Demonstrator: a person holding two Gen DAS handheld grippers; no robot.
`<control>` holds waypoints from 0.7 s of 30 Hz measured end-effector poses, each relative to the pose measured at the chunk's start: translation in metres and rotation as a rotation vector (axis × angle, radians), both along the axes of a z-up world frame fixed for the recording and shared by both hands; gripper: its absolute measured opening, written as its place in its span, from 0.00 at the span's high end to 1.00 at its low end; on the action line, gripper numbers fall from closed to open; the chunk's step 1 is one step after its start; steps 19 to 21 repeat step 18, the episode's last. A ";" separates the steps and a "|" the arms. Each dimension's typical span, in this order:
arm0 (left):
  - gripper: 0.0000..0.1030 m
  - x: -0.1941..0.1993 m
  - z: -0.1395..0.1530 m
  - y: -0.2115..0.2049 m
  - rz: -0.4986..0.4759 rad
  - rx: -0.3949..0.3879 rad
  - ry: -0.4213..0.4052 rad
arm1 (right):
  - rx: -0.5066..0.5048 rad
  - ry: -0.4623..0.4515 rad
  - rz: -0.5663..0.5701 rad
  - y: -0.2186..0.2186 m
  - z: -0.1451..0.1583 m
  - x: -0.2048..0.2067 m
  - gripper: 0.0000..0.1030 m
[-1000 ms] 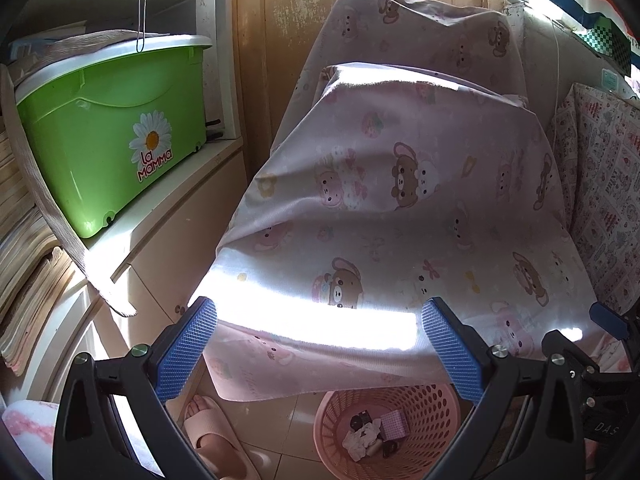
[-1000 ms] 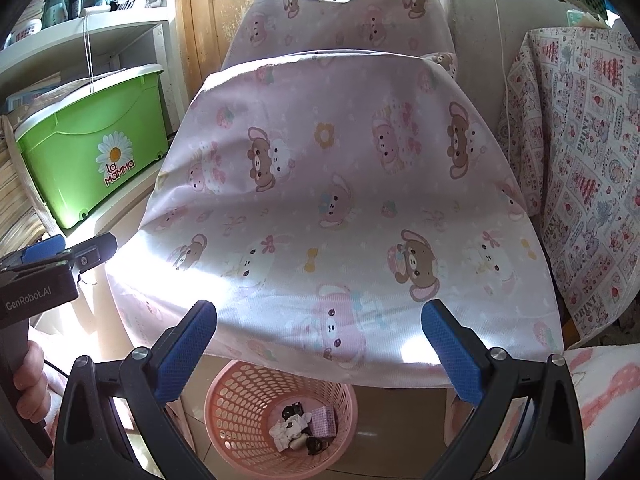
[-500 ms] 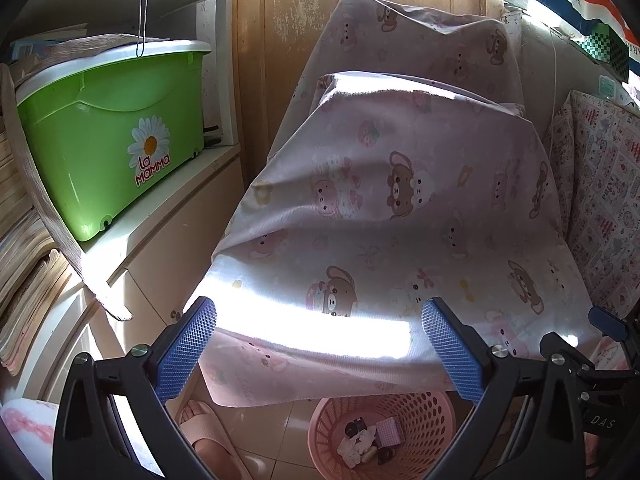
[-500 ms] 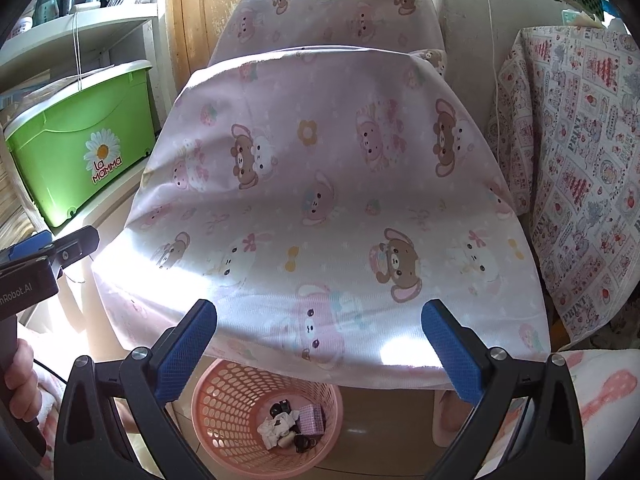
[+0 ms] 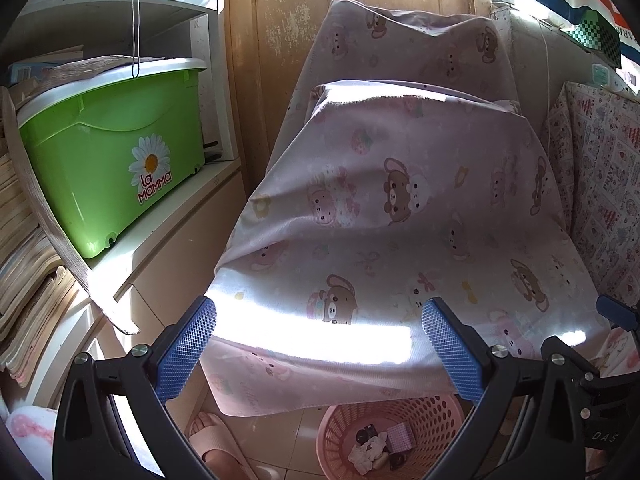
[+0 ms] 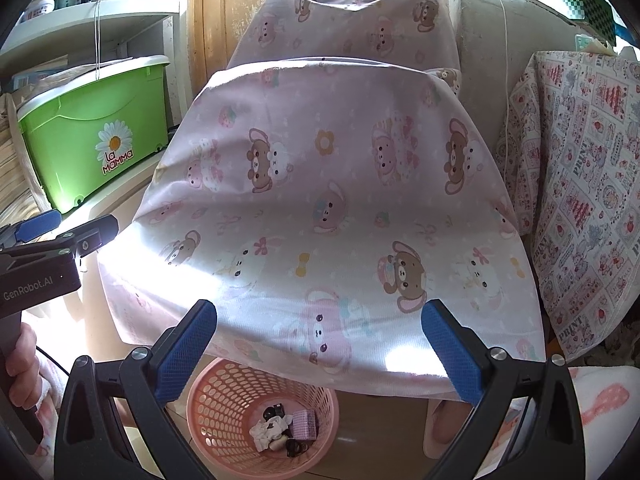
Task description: Collect trash
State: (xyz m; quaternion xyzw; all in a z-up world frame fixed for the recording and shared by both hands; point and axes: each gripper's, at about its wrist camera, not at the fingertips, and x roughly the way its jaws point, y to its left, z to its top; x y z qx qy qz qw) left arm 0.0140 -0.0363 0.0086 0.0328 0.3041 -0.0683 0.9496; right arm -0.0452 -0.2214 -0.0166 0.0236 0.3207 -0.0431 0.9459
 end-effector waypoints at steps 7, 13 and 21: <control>0.01 0.008 -0.005 0.005 0.006 -0.039 0.052 | 0.010 0.002 -0.010 -0.002 0.000 0.001 0.00; 0.01 0.012 -0.007 0.003 0.002 -0.016 0.056 | 0.027 0.003 -0.012 -0.004 -0.001 0.003 0.00; 0.01 0.020 -0.014 -0.001 0.008 0.024 0.070 | 0.059 -0.003 -0.018 -0.009 0.001 0.002 0.00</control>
